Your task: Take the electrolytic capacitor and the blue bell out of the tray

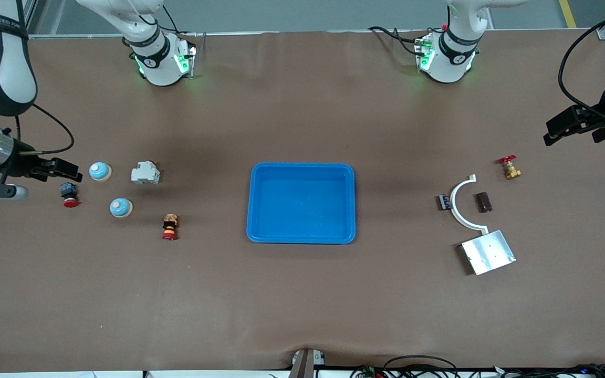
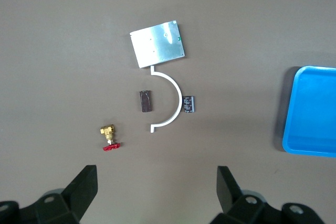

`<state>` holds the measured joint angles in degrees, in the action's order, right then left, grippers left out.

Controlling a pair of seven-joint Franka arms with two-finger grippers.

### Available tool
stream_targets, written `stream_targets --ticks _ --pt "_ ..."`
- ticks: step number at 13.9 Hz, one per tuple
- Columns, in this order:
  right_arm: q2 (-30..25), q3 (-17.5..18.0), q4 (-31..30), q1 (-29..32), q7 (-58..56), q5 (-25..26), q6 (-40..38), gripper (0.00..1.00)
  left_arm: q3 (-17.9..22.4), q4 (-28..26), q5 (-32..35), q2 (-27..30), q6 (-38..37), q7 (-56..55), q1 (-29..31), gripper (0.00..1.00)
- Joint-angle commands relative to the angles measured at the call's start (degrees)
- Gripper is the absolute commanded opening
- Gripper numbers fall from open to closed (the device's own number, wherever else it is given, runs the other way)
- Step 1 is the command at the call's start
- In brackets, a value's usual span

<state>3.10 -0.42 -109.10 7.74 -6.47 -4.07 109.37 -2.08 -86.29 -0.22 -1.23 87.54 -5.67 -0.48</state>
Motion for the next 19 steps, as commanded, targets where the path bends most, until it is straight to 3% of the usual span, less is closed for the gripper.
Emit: stream_targets --ticks 1,5,11,14,19 --pt "-0.28 0.77 3.45 0.52 1.11 1.25 -2.32 1.0 0.06 -0.54 -1.01 0.61 -0.35 0.13 0.22 1.0" --pt "0.24 0.86 8.37 -0.27 0.75 5.56 -2.41 1.0 0.06 -0.54 -1.01 0.61 -0.35 0.13 0.22 1.0" --pt "0.42 0.69 11.19 0.08 1.28 4.69 -4.25 1.0 0.06 -0.54 -1.01 0.61 -0.35 0.13 0.22 1.0" --pt "0.51 0.69 14.79 -0.09 4.16 4.07 -10.22 1.0 0.06 -0.54 -1.01 0.61 -0.35 0.13 0.22 1.0" --pt "0.51 0.86 18.3 -0.27 4.88 3.89 -13.74 1.0 0.06 -0.54 -1.01 0.61 -0.35 0.13 0.22 1.0"
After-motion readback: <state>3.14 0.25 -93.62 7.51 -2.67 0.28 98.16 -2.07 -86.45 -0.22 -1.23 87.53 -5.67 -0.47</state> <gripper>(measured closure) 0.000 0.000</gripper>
